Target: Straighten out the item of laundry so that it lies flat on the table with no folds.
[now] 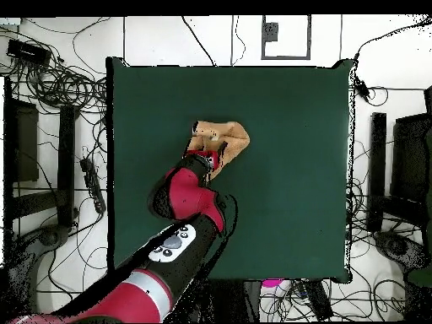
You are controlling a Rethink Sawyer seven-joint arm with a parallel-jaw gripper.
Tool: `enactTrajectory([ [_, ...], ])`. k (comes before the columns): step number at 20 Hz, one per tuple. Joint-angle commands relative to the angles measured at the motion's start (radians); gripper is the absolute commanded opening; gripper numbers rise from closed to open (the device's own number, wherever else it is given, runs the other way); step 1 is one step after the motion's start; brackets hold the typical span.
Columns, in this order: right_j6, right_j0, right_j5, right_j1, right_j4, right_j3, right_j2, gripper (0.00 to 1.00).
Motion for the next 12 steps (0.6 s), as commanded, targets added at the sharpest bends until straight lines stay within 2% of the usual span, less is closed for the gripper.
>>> enactTrajectory([
  [1, 0.257, -0.013, -0.055, -0.027, 0.027, 0.020, 0.140, 1.00],
  [3, 0.261, -0.032, -0.037, -0.037, 0.018, 0.030, 0.178, 1.00],
  [5, 0.269, -0.081, 0.028, -0.061, -0.003, 0.044, 0.256, 1.00],
  [9, 0.237, -0.080, 0.039, -0.090, -0.017, 0.040, 0.262, 1.00],
  [12, 0.233, -0.108, 0.126, -0.106, 0.002, 0.060, 0.317, 1.00],
])
